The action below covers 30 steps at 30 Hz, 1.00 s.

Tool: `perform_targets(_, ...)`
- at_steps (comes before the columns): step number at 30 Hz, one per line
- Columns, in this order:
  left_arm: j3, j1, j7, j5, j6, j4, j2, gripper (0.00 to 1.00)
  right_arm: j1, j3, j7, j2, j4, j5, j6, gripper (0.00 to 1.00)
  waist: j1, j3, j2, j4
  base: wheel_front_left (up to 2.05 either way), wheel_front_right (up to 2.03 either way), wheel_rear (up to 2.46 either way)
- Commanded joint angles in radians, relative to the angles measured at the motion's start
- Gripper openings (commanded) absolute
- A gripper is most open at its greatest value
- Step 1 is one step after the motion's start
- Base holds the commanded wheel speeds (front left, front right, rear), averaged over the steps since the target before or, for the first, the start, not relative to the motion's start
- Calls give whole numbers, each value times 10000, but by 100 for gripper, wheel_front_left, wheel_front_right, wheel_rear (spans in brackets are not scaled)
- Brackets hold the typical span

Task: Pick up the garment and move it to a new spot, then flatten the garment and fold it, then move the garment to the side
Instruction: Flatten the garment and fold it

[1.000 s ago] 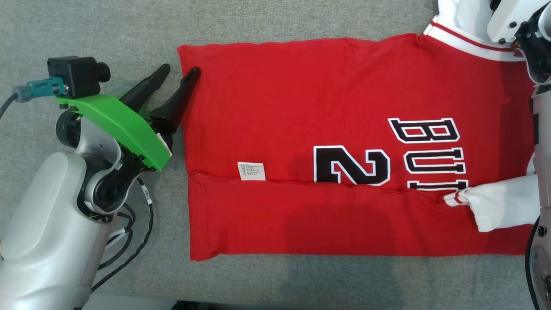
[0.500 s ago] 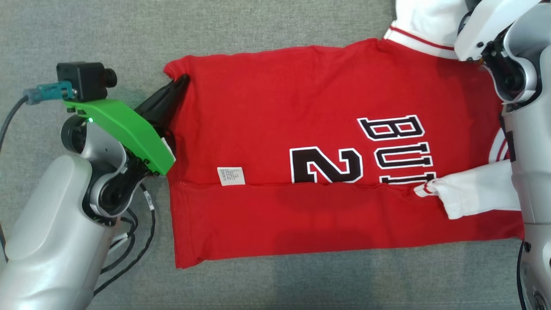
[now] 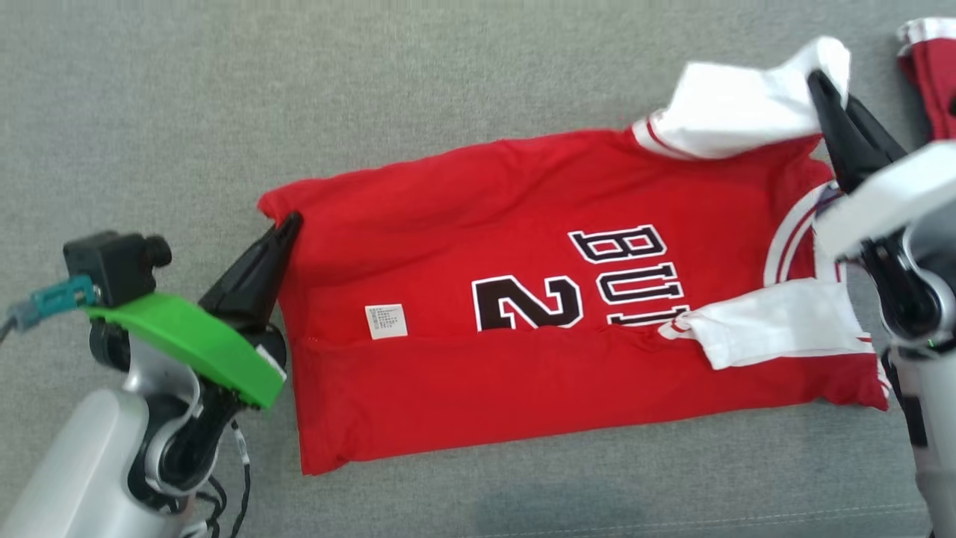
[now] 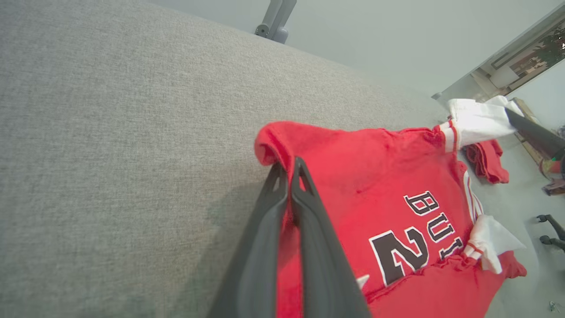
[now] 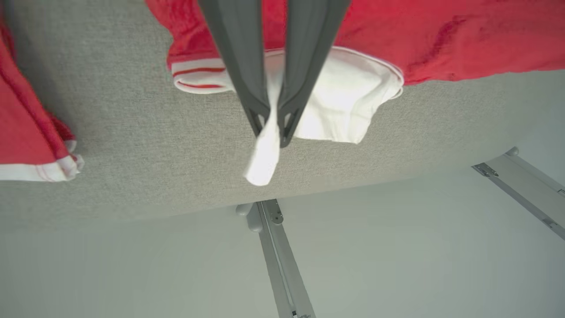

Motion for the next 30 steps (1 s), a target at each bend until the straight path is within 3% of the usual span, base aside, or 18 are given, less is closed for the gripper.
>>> perform_targets(1, 103, 275, -159, 70, 132, -94, 19, 0, 454, -214, -64, 49, -251, 191, -2, 0, 0, -711, 9, -354, 0, 0, 0)
perform_targets(9, 108, 1741, -1025, 159, 472, -126, -244, 0, 3245, -903, -107, 932, -1919, 686, -1, 0, 0, -1072, 9, -599, 0, 0, 0)
perform_targets(16, 174, 2773, -2207, 288, 539, 524, -666, 0, 4494, -634, -267, 1217, -1497, 237, -1, 0, 0, -1094, 9, -691, 0, 0, 0)
perform_targets(17, 126, 2872, -2412, 476, 548, 638, -662, 25, 4519, -607, -391, 1182, -1393, 139, -2, 49, 0, -1103, 9, -690, 0, 0, 0)
perform_targets(18, 81, 2948, -2671, 696, 547, 749, -669, 64, 4547, -656, -466, 1196, -1231, 41, -2, 83, 0, -1120, 9, -688, 0, 0, 0)
perform_targets(19, 20, 3037, -2928, 917, 510, 846, -688, 100, 4599, -661, -483, 1167, -1070, -121, -1, 100, 0, -1154, 9, -684, 0, 0, 0)
perform_targets(23, -213, 3757, -3517, 1189, 393, 1234, -817, 100, 4758, -708, -578, 1024, -821, -416, -1, 100, 0, -1304, 9, -667, 0, 0, 0)
perform_targets(30, 264, 4745, -4055, 2209, 1195, 1767, -1003, 100, 4594, -1402, -829, 1145, -998, -756, -1, 100, 0, -1431, 9, -724, 0, 0, 0)
